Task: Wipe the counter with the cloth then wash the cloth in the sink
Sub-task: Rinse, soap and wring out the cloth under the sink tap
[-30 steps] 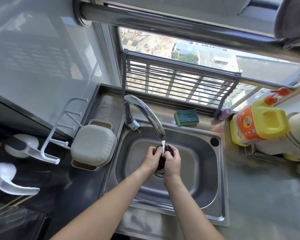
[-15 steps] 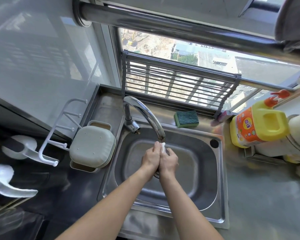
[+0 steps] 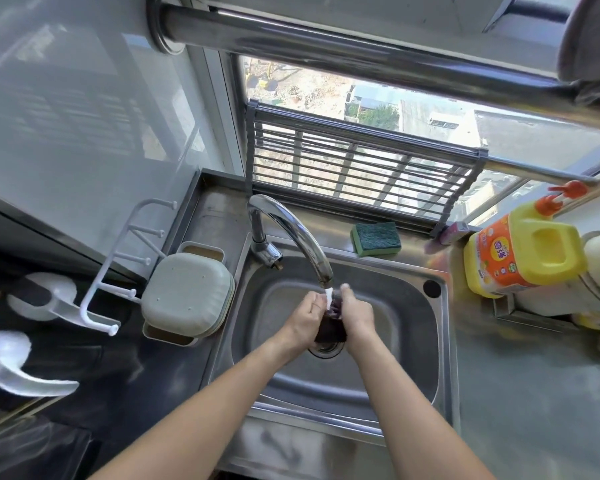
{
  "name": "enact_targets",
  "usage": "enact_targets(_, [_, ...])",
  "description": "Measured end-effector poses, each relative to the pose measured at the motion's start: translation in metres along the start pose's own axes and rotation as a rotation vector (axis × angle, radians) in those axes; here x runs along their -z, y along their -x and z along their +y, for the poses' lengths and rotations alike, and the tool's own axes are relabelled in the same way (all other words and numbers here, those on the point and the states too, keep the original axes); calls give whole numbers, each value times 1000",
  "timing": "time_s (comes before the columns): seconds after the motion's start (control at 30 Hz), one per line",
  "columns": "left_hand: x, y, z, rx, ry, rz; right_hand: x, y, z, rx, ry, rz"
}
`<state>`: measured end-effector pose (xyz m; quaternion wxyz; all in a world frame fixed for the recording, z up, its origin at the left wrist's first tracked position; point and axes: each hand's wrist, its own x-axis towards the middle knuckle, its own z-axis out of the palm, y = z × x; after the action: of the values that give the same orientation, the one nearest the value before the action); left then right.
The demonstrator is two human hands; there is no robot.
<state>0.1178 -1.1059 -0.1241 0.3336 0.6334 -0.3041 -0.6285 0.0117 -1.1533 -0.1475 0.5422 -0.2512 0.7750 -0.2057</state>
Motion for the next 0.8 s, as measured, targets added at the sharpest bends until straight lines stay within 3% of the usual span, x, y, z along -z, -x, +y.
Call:
enact_targets(0.1, [18, -4, -1, 95, 225, -15, 15, -1, 3, -92, -314, -160])
enact_targets(0.17, [25, -10, -2, 136, 268, 14, 15, 5, 14, 53, -341, -259])
enact_targets(0.27, [19, -11, 0, 149, 235, 94, 5, 14, 33, 246, -305, -262])
enact_targets(0.4, [8, -5, 3, 181, 430, 219, -8, 15, 33, 86, -705, -314])
enact_targets(0.5, [5, -7, -1, 216, 476, 214, -9, 20, 32, 196, -384, -158])
enact_targets(0.63, [1, -15, -19, 91, 114, 280, -6, 27, 34, 472, -37, 263])
enact_targets(0.73, [-3, -13, -13, 83, 126, 278, -17, 35, 39, 435, 21, 24])
enact_targets(0.8, [-7, -11, -9, 161, 219, 266, -24, 35, 42, 347, -30, -15])
